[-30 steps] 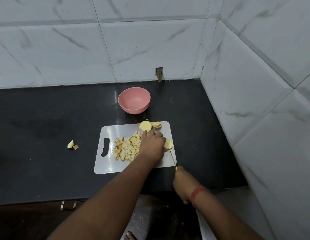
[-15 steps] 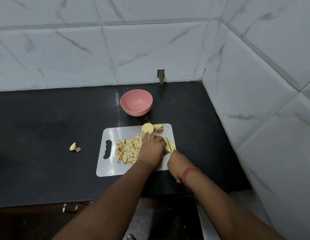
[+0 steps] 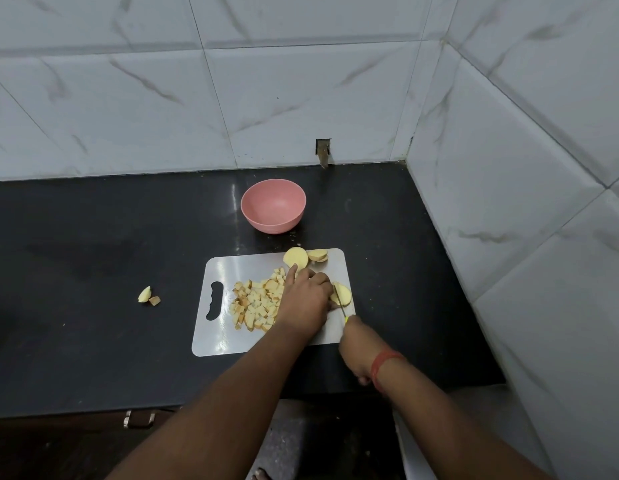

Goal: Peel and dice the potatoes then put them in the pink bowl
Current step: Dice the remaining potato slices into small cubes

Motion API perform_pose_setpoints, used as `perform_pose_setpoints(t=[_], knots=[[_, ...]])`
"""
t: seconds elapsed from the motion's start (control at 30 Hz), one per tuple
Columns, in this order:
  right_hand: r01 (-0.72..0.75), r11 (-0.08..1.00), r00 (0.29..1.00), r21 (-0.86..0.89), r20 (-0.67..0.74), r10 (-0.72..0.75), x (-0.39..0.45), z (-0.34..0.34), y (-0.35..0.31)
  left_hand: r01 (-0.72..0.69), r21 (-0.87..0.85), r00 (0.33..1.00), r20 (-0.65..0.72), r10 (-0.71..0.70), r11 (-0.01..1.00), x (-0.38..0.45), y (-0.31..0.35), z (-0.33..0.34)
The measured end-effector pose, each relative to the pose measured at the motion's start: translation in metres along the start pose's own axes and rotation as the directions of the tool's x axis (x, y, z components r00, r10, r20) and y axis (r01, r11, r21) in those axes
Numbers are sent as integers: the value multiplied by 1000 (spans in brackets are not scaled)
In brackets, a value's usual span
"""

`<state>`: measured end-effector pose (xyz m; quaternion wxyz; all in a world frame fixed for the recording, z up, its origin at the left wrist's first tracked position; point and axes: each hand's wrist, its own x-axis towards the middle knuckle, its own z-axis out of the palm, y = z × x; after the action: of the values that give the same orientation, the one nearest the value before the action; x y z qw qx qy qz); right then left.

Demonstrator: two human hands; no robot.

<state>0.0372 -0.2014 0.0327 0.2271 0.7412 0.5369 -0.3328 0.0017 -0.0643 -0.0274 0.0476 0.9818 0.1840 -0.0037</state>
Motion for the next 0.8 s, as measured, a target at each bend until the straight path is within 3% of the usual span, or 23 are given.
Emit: perform_pose_setpoints(t=[0.07, 0.1, 0.13, 0.17, 0.2, 0.23, 0.27, 0.33, 0.37, 0.47, 0.5, 0.53, 0.57, 0.6, 0.63, 0.7, 0.73, 0.8], knots=[[-102, 969, 995, -226, -37, 96, 7, 19, 3, 1, -9, 1000, 1, -1, 1000, 0, 0, 0], [-8, 919, 1000, -394, -20, 0, 11, 33, 3, 4, -18, 1000, 4, -3, 1000, 1, 0, 0], [-40, 867, 997, -497, -80, 0, 12, 41, 7, 9, -29, 1000, 6, -9, 1000, 1, -1, 0], [-153, 852, 987, -501, -110, 113, 9, 50, 6, 16, -40, 1000, 9, -16, 999, 1, -1, 0], [-277, 919, 950, -279, -222, 219, 15, 63, 4, 22, -49, 1000, 7, -22, 999, 1, -1, 0], [-361, 897, 875, -256, -425, 231, 12, 73, 12, 28, -59, 1000, 1, -28, 998, 0, -1, 1], [-441, 896, 747, -49, -573, 337, 23, 78, 10, 37, -76, 999, -8, -38, 996, 0, -1, 2], [-580, 804, 490, 128, -734, 471, 37, 101, 10, 69, -136, 997, -16, -72, 988, 0, -1, 3], [-659, 743, 432, 119, -749, 503, 36, 98, 16, 84, -166, 996, -17, -88, 983, 0, -1, 4], [-468, 824, 474, 319, -696, 539, 43, 76, 21, 102, -226, 993, -33, -112, 969, -2, -2, 5], [-443, 842, 562, 308, -635, 529, 55, 77, 23, 105, -238, 992, -40, -117, 966, -2, -3, 6], [-438, 861, 602, 259, -626, 495, 65, 67, 24, 106, -244, 992, -45, -121, 964, -3, -3, 6], [-435, 882, 687, 182, -566, 456, 62, 52, 22, 107, -247, 991, -47, -122, 963, -4, -3, 7], [-435, 893, 801, 121, -401, 444, 49, 32, 15, 108, -248, 991, -49, -124, 963, -4, -3, 8], [-351, 931, 923, -102, -204, 326, 36, 20, 6, 108, -251, 991, -54, -126, 962, -4, -3, 8], [-24, 878, 1000, -477, -20, 16, 18, -7, -3, 108, -250, 990, -61, -127, 962, -4, -4, 9], [113, 840, 994, -531, 54, -100, 16, -12, -1, 103, -236, 991, -58, -120, 966, -4, -4, 8], [118, 832, 990, -541, -2, -142, 13, -20, 1, 86, -199, 994, -48, -98, 976, -3, -4, 8]])
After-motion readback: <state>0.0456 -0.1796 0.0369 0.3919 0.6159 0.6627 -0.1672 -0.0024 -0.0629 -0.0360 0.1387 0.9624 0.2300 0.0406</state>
